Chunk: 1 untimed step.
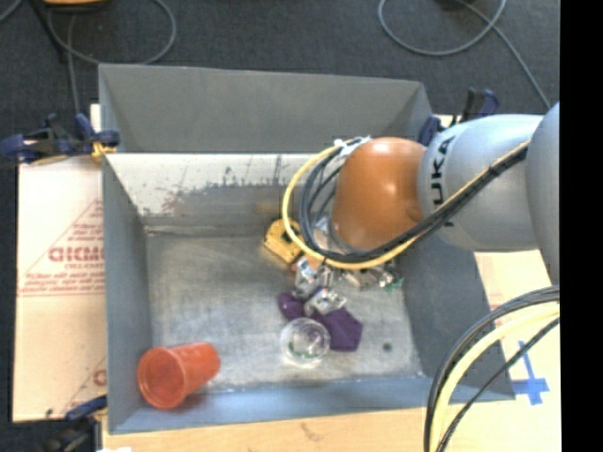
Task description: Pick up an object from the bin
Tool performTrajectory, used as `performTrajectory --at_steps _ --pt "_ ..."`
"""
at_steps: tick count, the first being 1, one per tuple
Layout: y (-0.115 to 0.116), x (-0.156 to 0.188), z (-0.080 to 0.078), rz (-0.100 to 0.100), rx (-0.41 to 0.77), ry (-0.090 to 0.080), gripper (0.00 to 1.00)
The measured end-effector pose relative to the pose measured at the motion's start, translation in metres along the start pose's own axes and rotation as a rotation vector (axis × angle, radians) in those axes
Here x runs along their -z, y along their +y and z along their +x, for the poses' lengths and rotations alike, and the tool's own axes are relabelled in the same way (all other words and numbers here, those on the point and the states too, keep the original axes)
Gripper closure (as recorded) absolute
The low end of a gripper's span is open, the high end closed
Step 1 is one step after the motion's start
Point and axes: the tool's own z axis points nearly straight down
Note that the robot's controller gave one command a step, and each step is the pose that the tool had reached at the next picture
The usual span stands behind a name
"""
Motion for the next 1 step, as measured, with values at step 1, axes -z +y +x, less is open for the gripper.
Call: performTrajectory --at_steps 1 --pt "0.0069 0.1391 0.0018 -0.002 -0.009 -0.009 1.0"
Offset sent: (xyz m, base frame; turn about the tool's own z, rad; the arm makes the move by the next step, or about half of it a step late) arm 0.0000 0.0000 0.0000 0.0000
